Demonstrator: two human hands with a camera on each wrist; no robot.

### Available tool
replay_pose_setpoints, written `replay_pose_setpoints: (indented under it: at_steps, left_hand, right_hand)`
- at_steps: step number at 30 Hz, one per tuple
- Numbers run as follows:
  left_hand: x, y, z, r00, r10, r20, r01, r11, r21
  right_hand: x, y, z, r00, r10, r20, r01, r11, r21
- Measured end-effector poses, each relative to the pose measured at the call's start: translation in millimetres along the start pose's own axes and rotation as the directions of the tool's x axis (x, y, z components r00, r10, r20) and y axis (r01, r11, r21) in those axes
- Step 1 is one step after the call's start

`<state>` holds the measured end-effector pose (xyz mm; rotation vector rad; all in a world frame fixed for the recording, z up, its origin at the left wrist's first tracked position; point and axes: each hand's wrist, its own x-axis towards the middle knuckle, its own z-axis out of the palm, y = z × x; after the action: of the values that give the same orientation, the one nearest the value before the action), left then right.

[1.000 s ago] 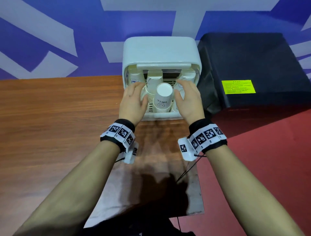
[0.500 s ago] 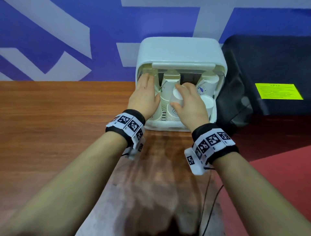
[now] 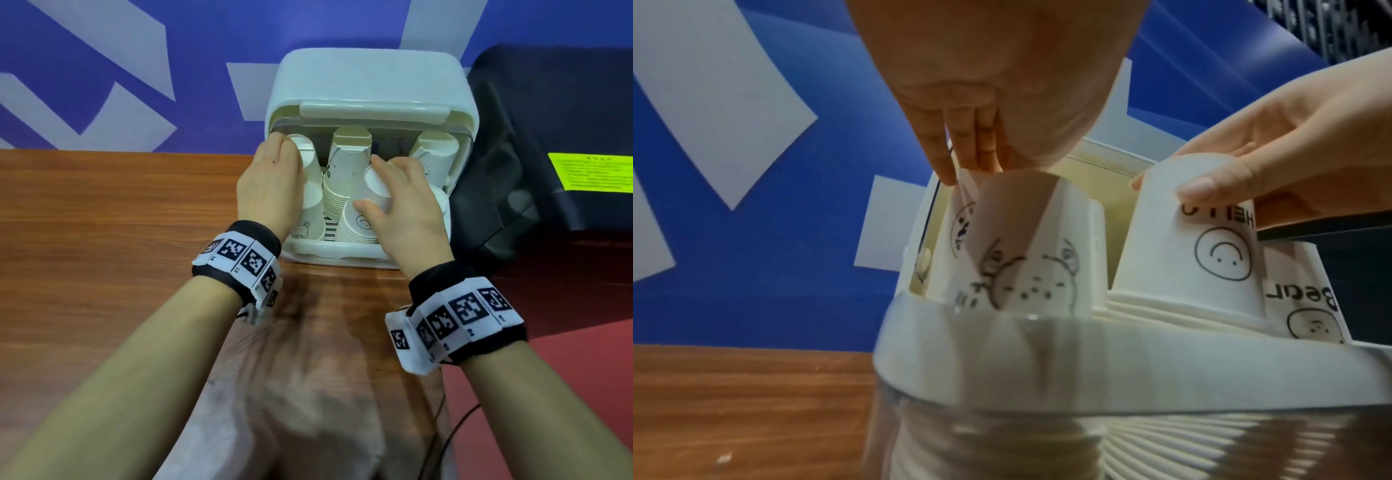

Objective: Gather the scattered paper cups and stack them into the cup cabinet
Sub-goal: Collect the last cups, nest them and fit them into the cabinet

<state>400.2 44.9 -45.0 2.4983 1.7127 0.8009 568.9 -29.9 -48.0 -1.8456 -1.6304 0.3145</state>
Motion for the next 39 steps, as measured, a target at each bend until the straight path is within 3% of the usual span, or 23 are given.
replay_pose_setpoints:
  at_steps: [5,11,13,15,18,21,22,25,27,33,39]
  left_hand:
    - [-1.1,-1.1,2.6,0.995,0.076,-0.072,-0.074,0.997,0.030]
    - [3.5,-1.1,7.5,0.988,0.096,-0.117,-0.090,0.994,0.058]
    - [7.5,0.5,6.6,0.994,0.060,-0.087,-0.052,0.994,0.092]
    - [15.5,5.8,5.8,1.000,0.001,0.020,-0.003,0.996,0.093]
    - [19.0,8.1,4.0,0.993,0.042,0.115,-0.043,0.999,0.006]
    - [0.7,1.4,-2.9,0.996,0.071,-0.046,-0.077,0.985,-0.152]
    - [-8.5,-3.6,-3.3,0.996,0.074,-0.047,-0.081,0.982,-0.172]
    - [-33.6,-20.2,4.5,0.973,0.099,0.207,-0.051,0.973,-0.227]
    - [-39.3,-25.8,9.1,0.959,0.096,0.265,-0.031,0.971,-0.238]
    - [-19.2,-16.7,7.9,0.970,0.053,0.239,-0.016,0.988,-0.155]
    - [-10.2,-13.6,17.5,0.991,0.002,0.137,0.018,0.990,-0.139]
  right_hand:
    - [-5.9,1.7,0.3,0.998,-0.024,-0.053,0.028,0.998,0.061]
    - [-1.9,2.2,0.7,0.999,-0.022,-0.027,0.024,0.995,0.102]
    - [-0.9,1.5,3.5,0.999,-0.032,-0.029,0.035,0.993,0.109]
    - [-0.1,0.1,6.8,0.999,-0.040,-0.032,0.043,0.993,0.108]
    - [1.6,-1.5,11.0,0.998,-0.051,-0.040,0.055,0.992,0.112]
    - [3.6,-1.6,12.6,0.998,-0.047,-0.042,0.052,0.992,0.115]
    - [4.1,-1.8,12.7,0.998,-0.043,-0.037,0.047,0.992,0.120]
    - [6.1,-2.6,11.9,0.999,-0.042,-0.019,0.045,0.991,0.127]
    - [7.3,-2.6,10.1,0.999,-0.037,-0.003,0.037,0.991,0.129]
    - [6.0,1.1,14.2,0.997,-0.067,-0.050,0.072,0.989,0.125]
    - [2.5,4.3,15.8,0.984,-0.146,-0.102,0.157,0.981,0.110]
